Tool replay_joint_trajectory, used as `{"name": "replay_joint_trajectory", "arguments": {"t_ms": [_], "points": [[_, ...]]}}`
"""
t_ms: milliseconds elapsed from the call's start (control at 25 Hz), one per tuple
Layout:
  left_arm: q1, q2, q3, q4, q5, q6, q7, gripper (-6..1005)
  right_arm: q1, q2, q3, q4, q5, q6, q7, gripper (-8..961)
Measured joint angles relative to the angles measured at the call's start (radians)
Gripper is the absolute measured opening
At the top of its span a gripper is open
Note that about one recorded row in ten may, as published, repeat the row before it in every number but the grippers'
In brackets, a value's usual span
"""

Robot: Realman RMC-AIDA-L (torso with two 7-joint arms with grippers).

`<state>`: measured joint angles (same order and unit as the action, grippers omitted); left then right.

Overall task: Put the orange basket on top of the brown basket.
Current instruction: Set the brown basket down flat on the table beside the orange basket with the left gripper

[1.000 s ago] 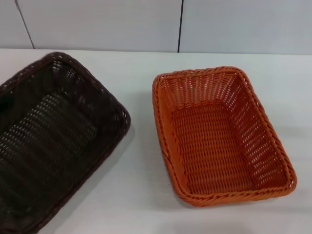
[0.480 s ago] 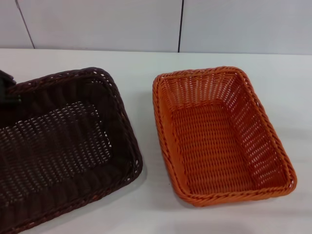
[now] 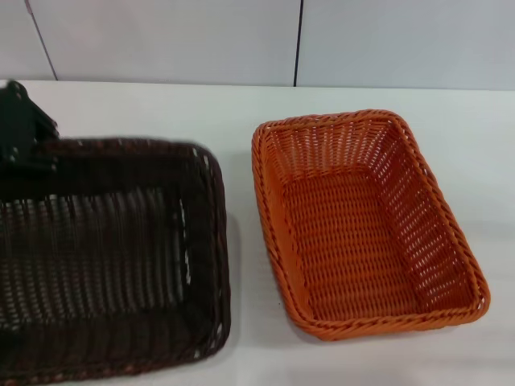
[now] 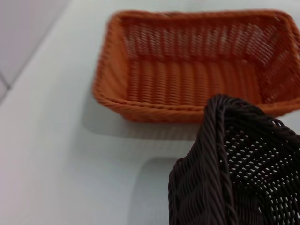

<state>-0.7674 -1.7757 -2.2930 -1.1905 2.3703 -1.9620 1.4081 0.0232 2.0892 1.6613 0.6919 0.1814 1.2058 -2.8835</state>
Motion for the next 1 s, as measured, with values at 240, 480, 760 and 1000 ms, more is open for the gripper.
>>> {"name": "replay_joint_trajectory", "arguments": {"t_ms": [240, 480, 760, 1000], "points": [[-0.046, -0.018, 0.044, 0.083, 0.011, 0.032, 0.064, 237, -0.060, 0.002, -0.009, 0.052, 0.000, 0.001, 0.001, 794], [-0.081, -0.068, 0.062, 0.127, 0.019, 0.103, 0.105, 248, -0.099, 0.002, -0.012, 0.077, 0.000, 0.007, 0.005, 794], [-0.113, -0.131, 0.117, 0.229, 0.020, 0.232, 0.132, 261, -0.119, 0.002, -0.011, 0.079, 0.000, 0.026, 0.006, 793], [-0.127, -0.169, 0.124, 0.246, 0.021, 0.281, 0.137, 272, -0.114, 0.002, -0.010, 0.074, -0.003, 0.026, 0.006, 793]]}}
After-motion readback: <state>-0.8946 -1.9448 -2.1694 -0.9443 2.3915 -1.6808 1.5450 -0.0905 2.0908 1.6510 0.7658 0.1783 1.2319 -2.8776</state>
